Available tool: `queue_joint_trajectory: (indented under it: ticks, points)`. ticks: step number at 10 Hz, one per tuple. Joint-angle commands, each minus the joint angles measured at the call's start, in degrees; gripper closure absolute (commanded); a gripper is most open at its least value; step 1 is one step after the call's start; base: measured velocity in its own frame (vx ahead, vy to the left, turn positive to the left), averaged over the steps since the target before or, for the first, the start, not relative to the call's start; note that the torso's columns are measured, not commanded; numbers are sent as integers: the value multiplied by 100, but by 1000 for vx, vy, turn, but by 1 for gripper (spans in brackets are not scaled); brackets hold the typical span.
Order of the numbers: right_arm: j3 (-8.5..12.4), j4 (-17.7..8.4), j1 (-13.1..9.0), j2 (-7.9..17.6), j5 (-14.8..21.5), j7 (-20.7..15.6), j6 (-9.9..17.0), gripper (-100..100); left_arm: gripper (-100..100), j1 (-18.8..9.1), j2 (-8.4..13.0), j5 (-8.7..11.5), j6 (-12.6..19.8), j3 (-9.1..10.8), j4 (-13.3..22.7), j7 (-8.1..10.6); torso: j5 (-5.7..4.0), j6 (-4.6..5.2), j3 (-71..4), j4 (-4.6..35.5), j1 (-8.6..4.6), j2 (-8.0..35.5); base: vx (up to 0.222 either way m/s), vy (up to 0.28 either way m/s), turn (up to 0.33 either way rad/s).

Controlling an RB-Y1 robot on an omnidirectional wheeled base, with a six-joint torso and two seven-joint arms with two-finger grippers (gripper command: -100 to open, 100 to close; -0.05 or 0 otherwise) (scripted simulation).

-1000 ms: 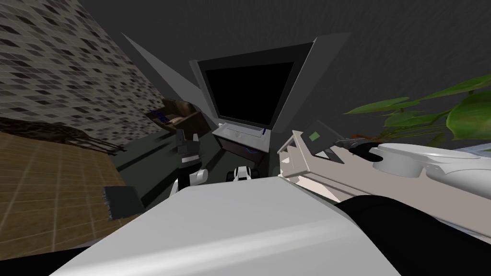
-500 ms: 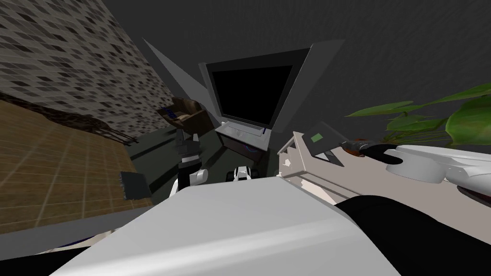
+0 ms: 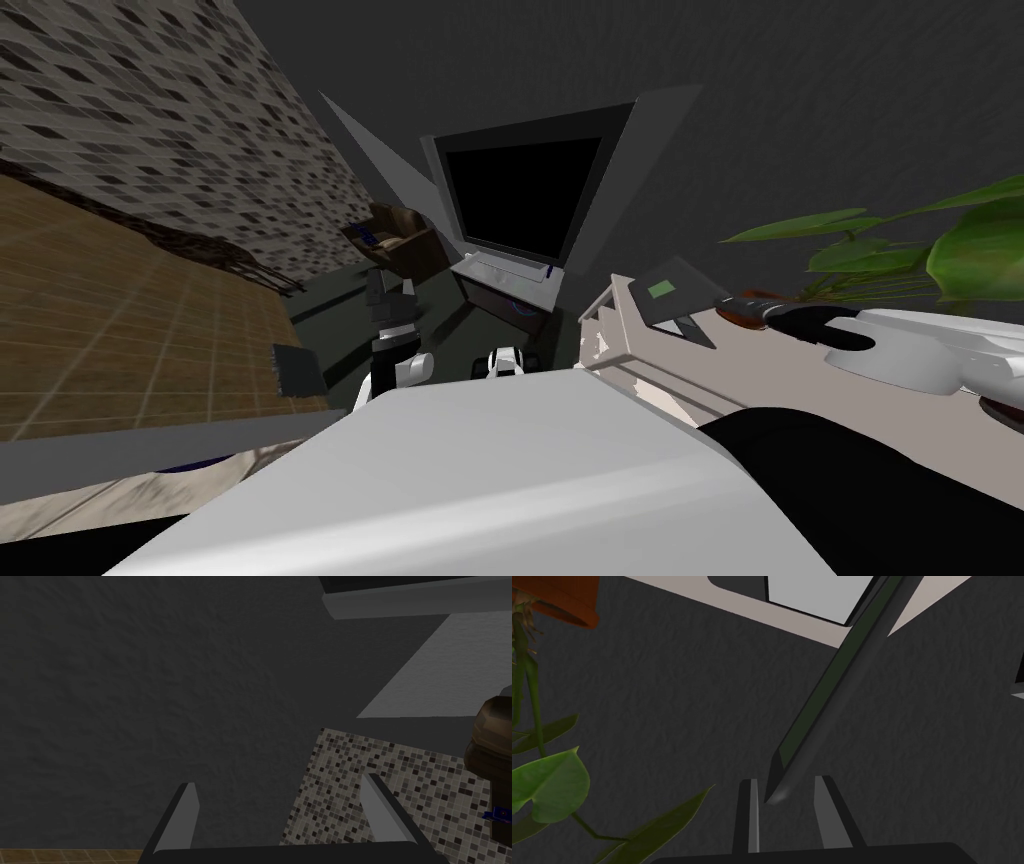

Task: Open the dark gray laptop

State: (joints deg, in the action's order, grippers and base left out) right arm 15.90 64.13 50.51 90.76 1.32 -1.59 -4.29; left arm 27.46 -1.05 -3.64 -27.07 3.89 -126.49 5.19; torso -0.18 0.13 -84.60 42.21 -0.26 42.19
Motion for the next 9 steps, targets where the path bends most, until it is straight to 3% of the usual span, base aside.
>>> queue_joint_trajectory:
  ticks: [1, 5, 7, 9]
  points:
    - [-73, 79, -65, -234, -179, 246, -260, 100, 0, 0, 0, 0, 0, 0, 0, 0, -12, -2, 5, 1, -24, 7, -92, -168, 22]
    - [-258, 207, -259, -680, -553, 724, -776, 100, 0, 0, 0, 0, 0, 0, 1, 0, -48, 4, 5, -14, -29, -5, -82, -193, 19]
    - [-147, 218, -215, -637, -542, 696, -729, 100, 0, 0, 0, 0, 0, 0, 1, 0, -39, -12, -1, -16, -10, -13, -47, -92, -13]
    - [-331, 191, -485, -1109, -614, 807, -956, 100, 0, 0, 0, 0, 0, 0, 0, 0, -7, -35, -8, -11, 26, -17, -56, -117, 76]
